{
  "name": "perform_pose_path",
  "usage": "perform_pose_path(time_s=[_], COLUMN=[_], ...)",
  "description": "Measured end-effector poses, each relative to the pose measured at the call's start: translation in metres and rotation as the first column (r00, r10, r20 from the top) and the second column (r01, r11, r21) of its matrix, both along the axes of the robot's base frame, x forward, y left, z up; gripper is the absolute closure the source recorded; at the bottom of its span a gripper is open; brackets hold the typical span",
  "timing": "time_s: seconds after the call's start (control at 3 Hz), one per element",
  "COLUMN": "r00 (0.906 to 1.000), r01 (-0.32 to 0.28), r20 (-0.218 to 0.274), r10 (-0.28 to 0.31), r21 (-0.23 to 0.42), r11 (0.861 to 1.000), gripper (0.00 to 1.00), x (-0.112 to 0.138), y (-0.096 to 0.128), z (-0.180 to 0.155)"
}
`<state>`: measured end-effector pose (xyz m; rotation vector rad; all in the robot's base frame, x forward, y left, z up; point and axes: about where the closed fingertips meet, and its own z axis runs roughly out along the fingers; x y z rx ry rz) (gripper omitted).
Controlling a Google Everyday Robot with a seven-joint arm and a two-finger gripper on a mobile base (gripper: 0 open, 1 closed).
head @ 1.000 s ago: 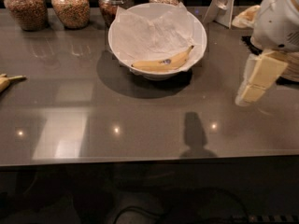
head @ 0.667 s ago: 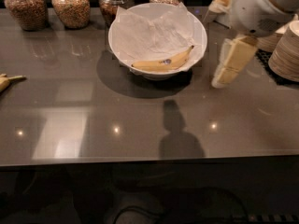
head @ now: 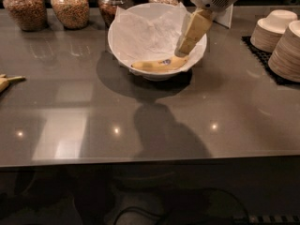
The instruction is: Pick banana from white bowl
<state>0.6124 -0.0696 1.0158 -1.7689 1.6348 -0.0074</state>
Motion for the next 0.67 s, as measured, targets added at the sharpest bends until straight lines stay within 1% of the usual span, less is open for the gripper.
perform_pose_path(time_s=[0.33, 0.67], r00=[1.0000, 0.9985], r01=[0.000, -0.034], r20=[0.000, 0.041], r10=[0.000, 0.035], r21=[0.000, -0.024], r11=[1.000, 0.999], gripper=[0.00, 0.00], x=[0.000, 0.025], y=[0.000, 0.000], z=[0.000, -0.011])
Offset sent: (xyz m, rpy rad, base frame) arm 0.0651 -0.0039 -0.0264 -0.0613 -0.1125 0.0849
